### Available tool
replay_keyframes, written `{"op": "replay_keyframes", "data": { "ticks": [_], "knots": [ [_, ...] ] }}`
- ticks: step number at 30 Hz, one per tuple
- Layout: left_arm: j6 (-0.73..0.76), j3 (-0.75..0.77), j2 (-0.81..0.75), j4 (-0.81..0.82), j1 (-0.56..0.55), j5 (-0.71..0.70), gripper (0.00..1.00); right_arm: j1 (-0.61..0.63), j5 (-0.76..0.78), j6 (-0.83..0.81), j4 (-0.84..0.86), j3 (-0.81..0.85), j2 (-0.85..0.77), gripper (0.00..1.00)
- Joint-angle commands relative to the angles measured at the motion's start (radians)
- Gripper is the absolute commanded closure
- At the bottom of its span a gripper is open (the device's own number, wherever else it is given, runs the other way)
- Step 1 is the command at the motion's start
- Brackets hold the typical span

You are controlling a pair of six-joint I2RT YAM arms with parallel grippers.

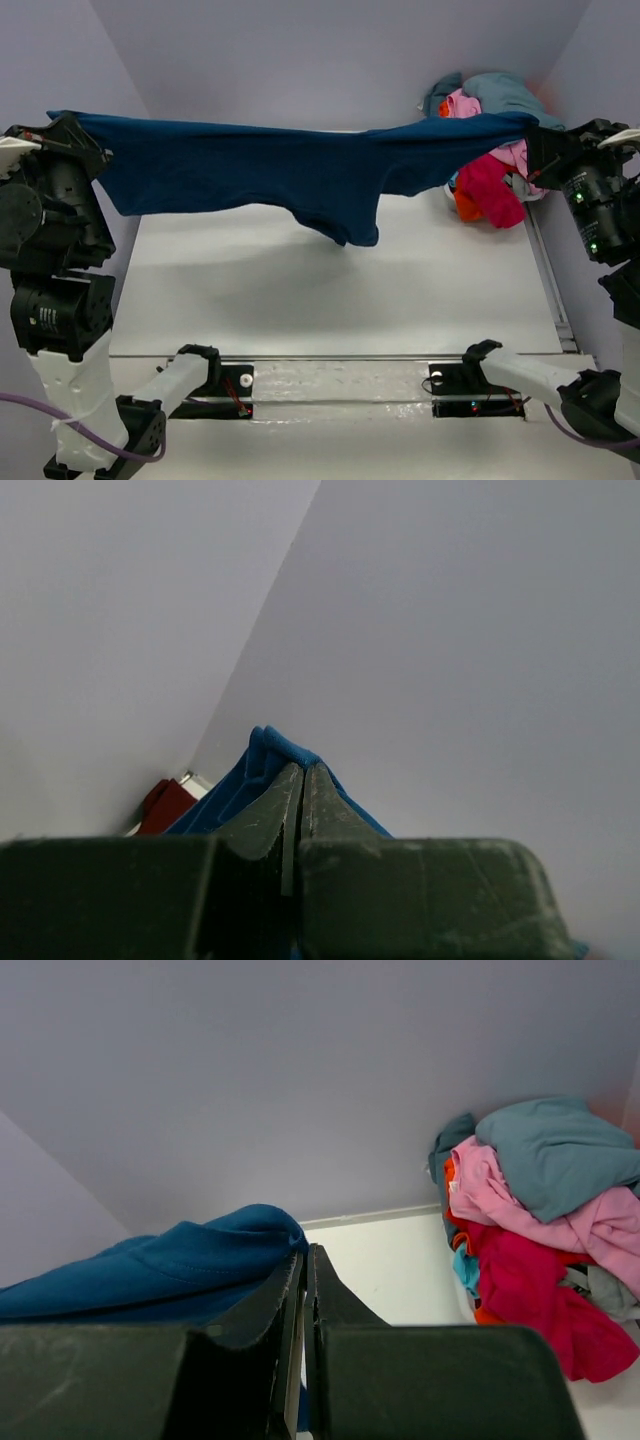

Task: Fold and stack the t-shirts
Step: Flatten out the tshirt

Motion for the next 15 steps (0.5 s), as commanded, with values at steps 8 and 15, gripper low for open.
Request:
{"op": "replay_keyframes", "data": {
  "ticks": [8,15],
  "knots": [
    [0.027,-0.101,-0.139,0.016,0.000,-0.087,0.94,0.003,0.032,-0.037,0.022,0.018,-0.121,0.93],
    [0.046,-0.117,-0.148,0.015,0.000,-0.107,0.94,0.003,0.058,-0.060,0.035,0.046,-0.154,0.93]
  ]
}}
